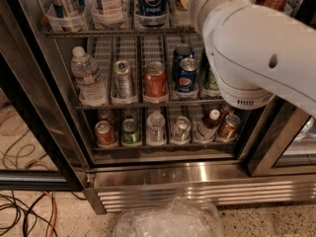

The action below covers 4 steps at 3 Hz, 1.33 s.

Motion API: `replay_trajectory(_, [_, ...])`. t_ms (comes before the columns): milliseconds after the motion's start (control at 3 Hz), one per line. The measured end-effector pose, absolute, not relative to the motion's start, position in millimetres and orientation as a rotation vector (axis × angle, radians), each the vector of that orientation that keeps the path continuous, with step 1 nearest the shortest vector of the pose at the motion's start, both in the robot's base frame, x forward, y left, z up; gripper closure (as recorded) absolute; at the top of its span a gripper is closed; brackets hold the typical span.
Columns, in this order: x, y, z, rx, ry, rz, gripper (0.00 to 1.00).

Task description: Pick orange can from top shelf of fridge

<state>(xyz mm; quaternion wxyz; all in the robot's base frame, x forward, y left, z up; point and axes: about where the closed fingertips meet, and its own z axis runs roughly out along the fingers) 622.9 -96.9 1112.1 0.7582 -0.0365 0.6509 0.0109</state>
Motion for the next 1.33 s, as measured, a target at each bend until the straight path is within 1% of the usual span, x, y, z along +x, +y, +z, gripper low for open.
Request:
replay_trajectory(333, [603.0,-99.2,1123.5,-0.123,1.438,0.120,1.00])
replay_trajectory(667, [582.5,-112.5,1096.5,-0.163,1.534,0.186,1.00])
replay_trajectory(1000, [555.9,-121.9,1047.8,-0.171,1.665,0.297,1.00])
replay_trajectory(1333, [528.2,-120.5,1027.9,-0.217,1.741,0.401,1.00])
